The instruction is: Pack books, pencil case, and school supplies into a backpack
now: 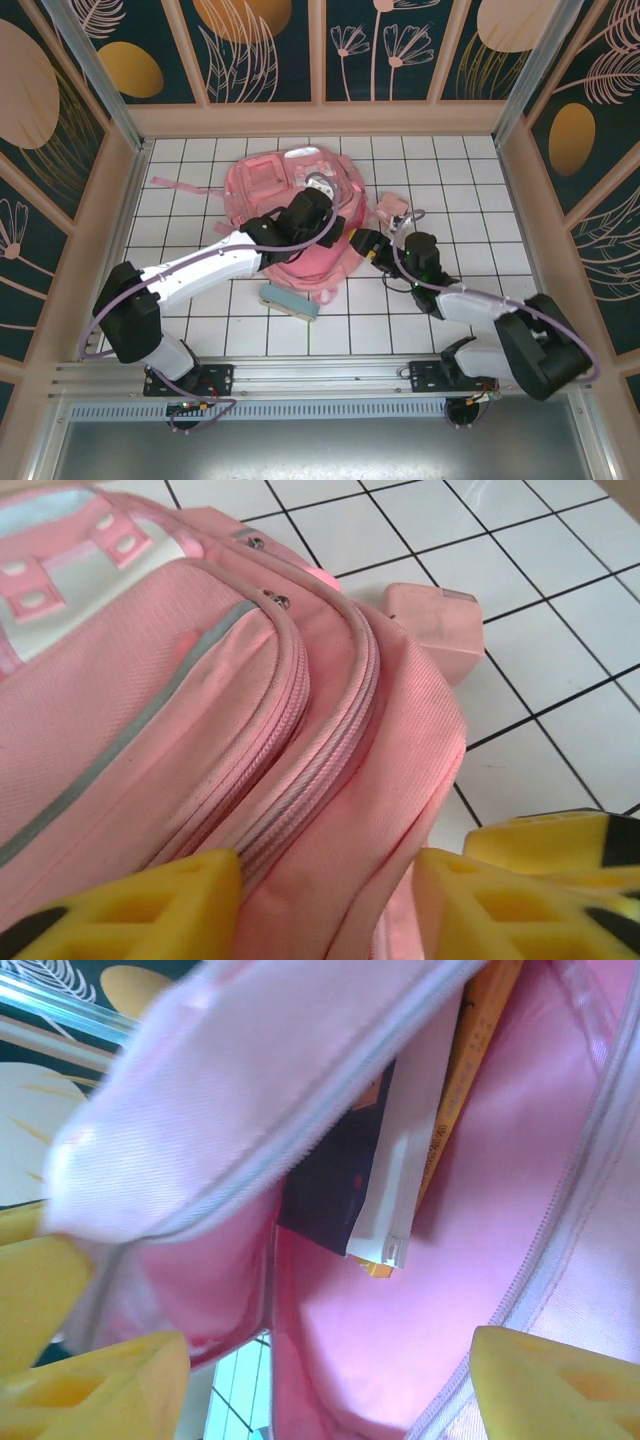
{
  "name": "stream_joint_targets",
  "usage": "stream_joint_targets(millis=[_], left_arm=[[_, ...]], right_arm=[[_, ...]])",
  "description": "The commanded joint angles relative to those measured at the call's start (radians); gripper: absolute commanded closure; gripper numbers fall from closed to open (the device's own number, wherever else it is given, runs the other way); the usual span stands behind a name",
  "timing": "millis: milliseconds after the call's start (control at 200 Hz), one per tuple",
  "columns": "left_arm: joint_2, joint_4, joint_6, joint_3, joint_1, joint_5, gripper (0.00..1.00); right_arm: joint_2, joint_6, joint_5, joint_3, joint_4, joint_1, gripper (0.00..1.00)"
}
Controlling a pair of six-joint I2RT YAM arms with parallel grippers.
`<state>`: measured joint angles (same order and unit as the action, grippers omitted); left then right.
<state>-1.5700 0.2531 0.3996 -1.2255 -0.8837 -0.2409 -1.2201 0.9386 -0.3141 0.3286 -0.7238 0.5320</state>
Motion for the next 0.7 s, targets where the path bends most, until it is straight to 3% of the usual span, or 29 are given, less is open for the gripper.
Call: stream_joint_targets(millis=[0,40,345,515,596,696], left_arm=[[0.053,-0.039,0.071,0.055,0.029,-0.046,0.4],[0.084,-0.035,0.096,0.086,0.034,-0.06,0.32],[0.413,0.003,0.318,0.414,0.074,-0.164,0.31],[0.494,0.035,0.419,0.567,0.147,-0.184,0.42],[0.494,0.027,0.47,0.623,0.201,-0.149,0.49],[0.469,-0.03,0.53,0.692,0.253,-0.085,0.49]], right_arm=[[0.074,-0.087,0.063,-0.019,0.095,0.031,0.27],[0.089,-0.101,0.074,-0.019,0.114,0.045,0.28],[0.053,-0.177,0.159,0.043,0.158,0.194,0.35],[-0.04,-0.197,0.183,0.116,0.175,0.255,0.38],[-0.089,-0.197,0.176,0.136,0.165,0.273,0.39],[-0.157,-0.192,0.173,0.158,0.175,0.296,0.4]])
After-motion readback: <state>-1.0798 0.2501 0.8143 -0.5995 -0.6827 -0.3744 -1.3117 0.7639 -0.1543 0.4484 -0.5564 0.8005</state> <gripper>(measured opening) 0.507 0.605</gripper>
